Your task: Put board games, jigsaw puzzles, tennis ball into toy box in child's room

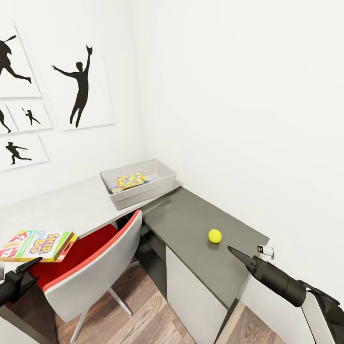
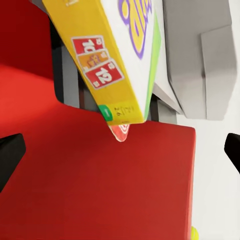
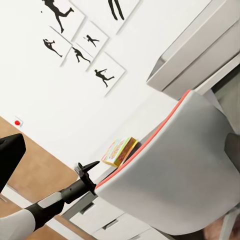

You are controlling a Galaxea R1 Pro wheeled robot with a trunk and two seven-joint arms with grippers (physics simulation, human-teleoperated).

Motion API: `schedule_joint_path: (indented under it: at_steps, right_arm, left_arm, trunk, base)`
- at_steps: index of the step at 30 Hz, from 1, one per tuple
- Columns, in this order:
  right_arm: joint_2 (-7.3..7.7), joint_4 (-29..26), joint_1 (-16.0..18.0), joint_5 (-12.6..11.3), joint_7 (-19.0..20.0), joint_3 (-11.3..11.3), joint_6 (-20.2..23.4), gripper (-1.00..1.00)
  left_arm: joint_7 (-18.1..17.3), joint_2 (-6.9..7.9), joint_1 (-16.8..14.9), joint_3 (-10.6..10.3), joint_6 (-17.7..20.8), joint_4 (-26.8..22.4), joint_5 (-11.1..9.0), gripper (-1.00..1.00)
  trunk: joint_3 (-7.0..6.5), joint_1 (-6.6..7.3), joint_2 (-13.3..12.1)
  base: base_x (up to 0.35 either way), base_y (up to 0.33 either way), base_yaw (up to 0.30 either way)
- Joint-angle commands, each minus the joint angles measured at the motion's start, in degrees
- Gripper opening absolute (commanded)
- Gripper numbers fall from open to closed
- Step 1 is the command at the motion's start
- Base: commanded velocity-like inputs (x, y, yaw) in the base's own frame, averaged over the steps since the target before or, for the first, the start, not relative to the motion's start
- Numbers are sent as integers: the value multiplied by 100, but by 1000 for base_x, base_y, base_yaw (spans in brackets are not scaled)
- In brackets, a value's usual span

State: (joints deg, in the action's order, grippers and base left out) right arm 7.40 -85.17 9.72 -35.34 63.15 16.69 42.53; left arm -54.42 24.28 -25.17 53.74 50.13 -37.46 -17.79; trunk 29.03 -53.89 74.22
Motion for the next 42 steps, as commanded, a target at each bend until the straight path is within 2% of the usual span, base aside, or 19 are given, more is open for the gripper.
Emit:
schedule_joint_path:
  at_steps: [1,42]
  right_arm:
    - [2,1,3,-25,1,1,36,100]
    - [-15,11,3,-32,-15,-7,43,100]
  left_arm:
    - [-16,-1,-6,14,26,2,4,100]
    - [-8,-3,-5,14,23,2,4,100]
  trunk:
    - [6,0,3]
    - [6,0,3]
  base:
    - [28,-13,0]
    - [12,-1,0]
